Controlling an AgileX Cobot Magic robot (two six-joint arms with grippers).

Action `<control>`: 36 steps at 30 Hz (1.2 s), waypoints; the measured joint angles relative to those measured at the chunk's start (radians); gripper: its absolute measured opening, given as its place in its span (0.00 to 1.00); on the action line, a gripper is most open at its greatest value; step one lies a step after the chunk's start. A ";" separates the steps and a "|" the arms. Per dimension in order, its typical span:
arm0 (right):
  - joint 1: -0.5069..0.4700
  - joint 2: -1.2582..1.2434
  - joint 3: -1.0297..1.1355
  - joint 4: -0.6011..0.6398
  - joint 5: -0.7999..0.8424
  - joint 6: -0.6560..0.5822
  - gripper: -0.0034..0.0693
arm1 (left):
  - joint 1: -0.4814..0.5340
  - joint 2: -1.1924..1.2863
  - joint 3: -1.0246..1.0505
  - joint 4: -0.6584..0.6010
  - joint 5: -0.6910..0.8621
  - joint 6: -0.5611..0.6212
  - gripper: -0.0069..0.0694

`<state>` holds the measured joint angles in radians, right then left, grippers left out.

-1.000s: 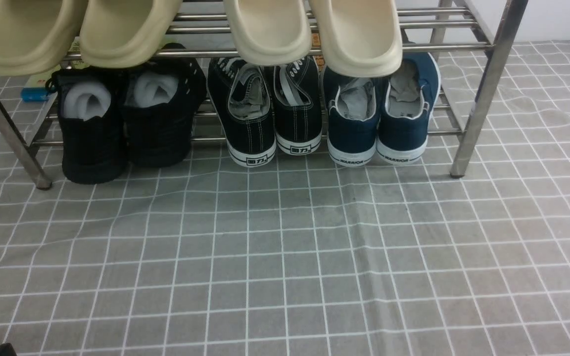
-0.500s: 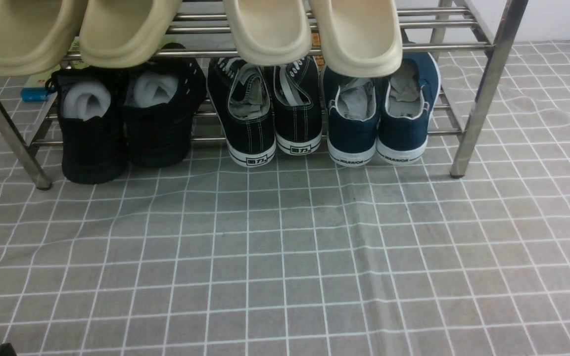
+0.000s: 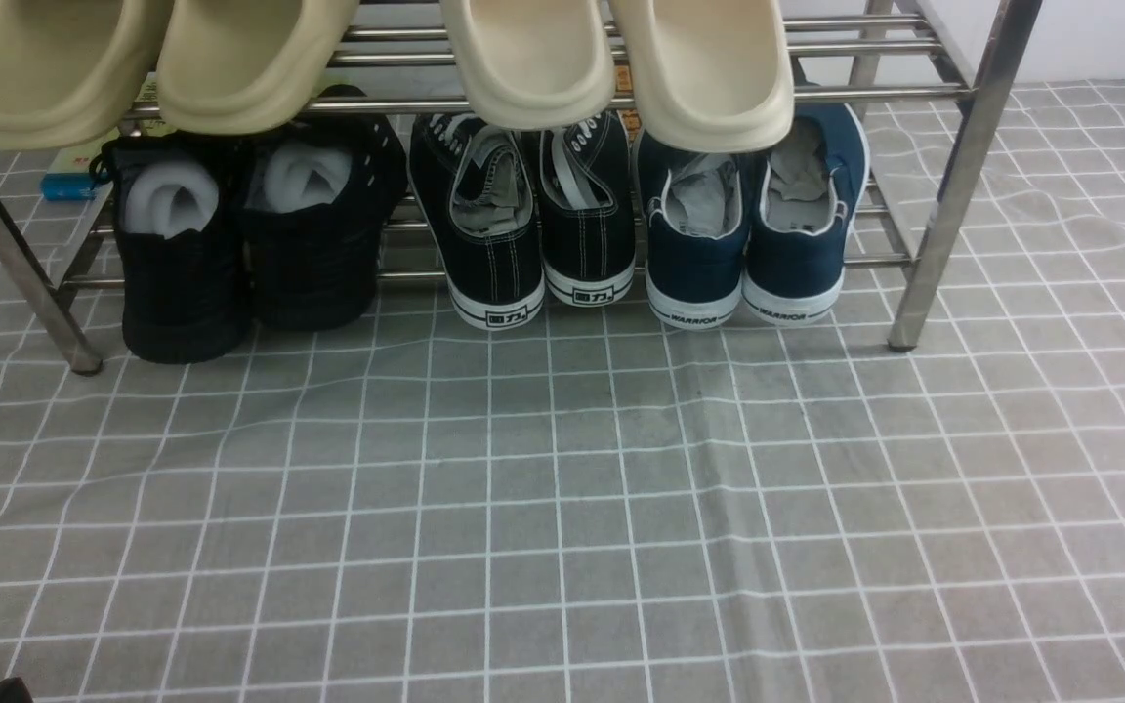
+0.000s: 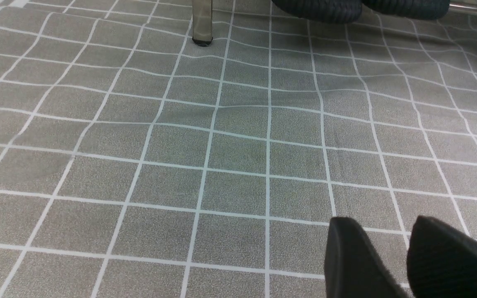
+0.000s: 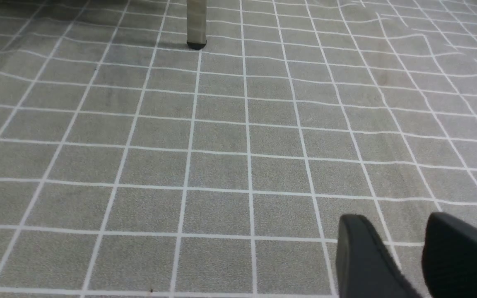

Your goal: Take the shoes off the shelf with your hand from the grey coffee tablecloth.

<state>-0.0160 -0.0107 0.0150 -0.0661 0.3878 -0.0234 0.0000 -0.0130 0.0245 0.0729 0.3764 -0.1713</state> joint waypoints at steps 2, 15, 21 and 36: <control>0.000 0.000 0.000 -0.022 0.000 -0.001 0.38 | 0.000 0.000 0.000 0.000 0.000 0.000 0.41; 0.000 0.000 0.010 0.777 -0.152 0.602 0.38 | 0.000 0.000 0.000 0.000 0.000 0.000 0.41; 0.000 0.000 0.010 0.929 -0.171 0.665 0.38 | 0.000 0.000 0.000 0.000 0.000 0.000 0.41; 0.000 0.302 -0.402 0.925 -0.015 -0.303 0.05 | 0.000 0.000 0.000 0.000 0.000 0.000 0.41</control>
<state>-0.0160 0.2909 -0.3871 0.8594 0.3728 -0.3266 0.0000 -0.0130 0.0245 0.0729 0.3764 -0.1713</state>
